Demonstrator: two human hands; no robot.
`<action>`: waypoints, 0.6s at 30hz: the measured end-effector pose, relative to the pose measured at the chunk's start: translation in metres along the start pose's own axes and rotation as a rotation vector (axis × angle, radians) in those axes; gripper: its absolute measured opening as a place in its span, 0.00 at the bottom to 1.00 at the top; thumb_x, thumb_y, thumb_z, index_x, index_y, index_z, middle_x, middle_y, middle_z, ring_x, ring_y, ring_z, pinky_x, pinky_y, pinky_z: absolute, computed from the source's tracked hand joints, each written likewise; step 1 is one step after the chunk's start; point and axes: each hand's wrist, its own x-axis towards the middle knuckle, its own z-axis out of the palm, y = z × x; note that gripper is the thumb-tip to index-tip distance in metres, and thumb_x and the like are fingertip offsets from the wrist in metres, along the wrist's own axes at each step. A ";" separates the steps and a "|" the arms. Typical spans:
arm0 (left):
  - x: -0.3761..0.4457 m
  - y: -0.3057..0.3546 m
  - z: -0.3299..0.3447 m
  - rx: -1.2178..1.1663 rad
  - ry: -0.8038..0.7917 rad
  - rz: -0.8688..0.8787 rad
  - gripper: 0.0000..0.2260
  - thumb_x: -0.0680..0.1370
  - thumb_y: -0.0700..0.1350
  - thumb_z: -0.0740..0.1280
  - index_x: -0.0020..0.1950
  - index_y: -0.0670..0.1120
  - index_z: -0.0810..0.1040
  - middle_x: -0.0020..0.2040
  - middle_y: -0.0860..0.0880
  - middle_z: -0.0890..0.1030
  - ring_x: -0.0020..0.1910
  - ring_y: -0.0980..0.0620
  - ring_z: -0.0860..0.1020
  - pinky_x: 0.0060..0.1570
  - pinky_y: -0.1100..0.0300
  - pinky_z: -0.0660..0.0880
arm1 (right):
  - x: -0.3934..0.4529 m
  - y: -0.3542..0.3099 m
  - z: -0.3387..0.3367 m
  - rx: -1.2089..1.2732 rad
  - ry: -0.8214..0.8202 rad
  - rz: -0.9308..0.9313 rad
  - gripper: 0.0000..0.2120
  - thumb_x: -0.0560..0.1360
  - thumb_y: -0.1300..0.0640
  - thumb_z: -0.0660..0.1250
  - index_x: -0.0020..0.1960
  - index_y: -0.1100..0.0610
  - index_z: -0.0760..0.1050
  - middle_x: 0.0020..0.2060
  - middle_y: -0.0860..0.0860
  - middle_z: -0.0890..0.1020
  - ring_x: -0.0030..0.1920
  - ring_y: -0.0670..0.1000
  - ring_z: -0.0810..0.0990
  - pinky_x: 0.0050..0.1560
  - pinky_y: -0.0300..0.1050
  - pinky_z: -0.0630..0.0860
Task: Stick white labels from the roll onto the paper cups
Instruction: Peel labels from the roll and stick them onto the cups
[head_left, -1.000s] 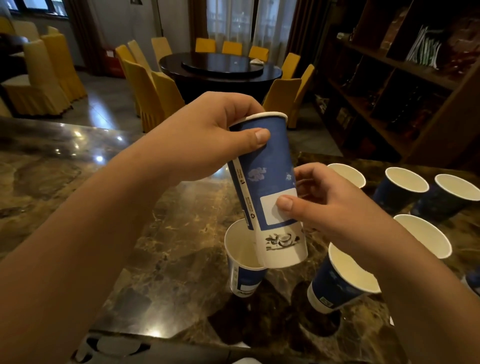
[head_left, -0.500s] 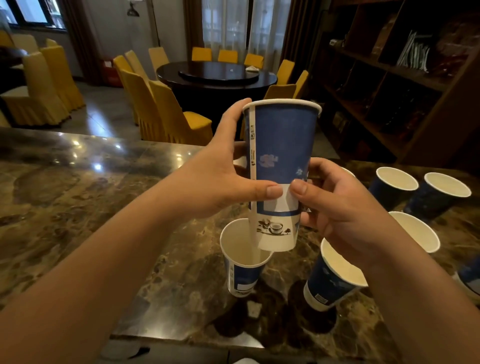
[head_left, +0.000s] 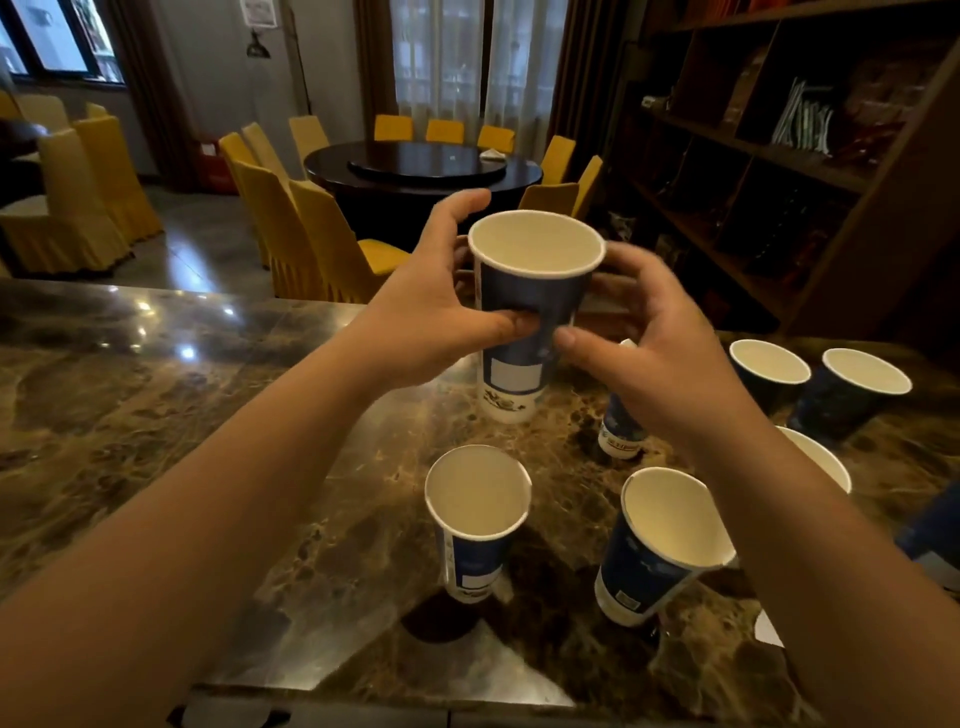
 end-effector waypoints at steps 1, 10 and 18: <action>0.005 -0.008 0.001 0.036 -0.008 -0.019 0.41 0.69 0.40 0.76 0.75 0.50 0.56 0.68 0.50 0.69 0.68 0.52 0.69 0.61 0.58 0.75 | 0.008 0.001 -0.001 -0.052 0.019 -0.018 0.34 0.72 0.51 0.73 0.73 0.46 0.61 0.66 0.44 0.74 0.58 0.42 0.75 0.53 0.38 0.76; 0.018 -0.094 0.036 0.106 -0.084 -0.253 0.33 0.70 0.40 0.75 0.70 0.46 0.62 0.59 0.50 0.71 0.61 0.51 0.72 0.54 0.60 0.76 | 0.072 0.049 0.027 -0.578 -0.295 0.107 0.24 0.71 0.44 0.72 0.62 0.55 0.74 0.53 0.52 0.81 0.49 0.51 0.79 0.45 0.46 0.81; 0.012 -0.132 0.048 0.251 -0.155 -0.294 0.33 0.68 0.43 0.78 0.68 0.45 0.65 0.63 0.46 0.73 0.60 0.51 0.72 0.58 0.57 0.73 | 0.079 0.081 0.046 -0.728 -0.442 0.176 0.23 0.70 0.43 0.73 0.57 0.57 0.79 0.46 0.53 0.82 0.45 0.53 0.81 0.48 0.53 0.82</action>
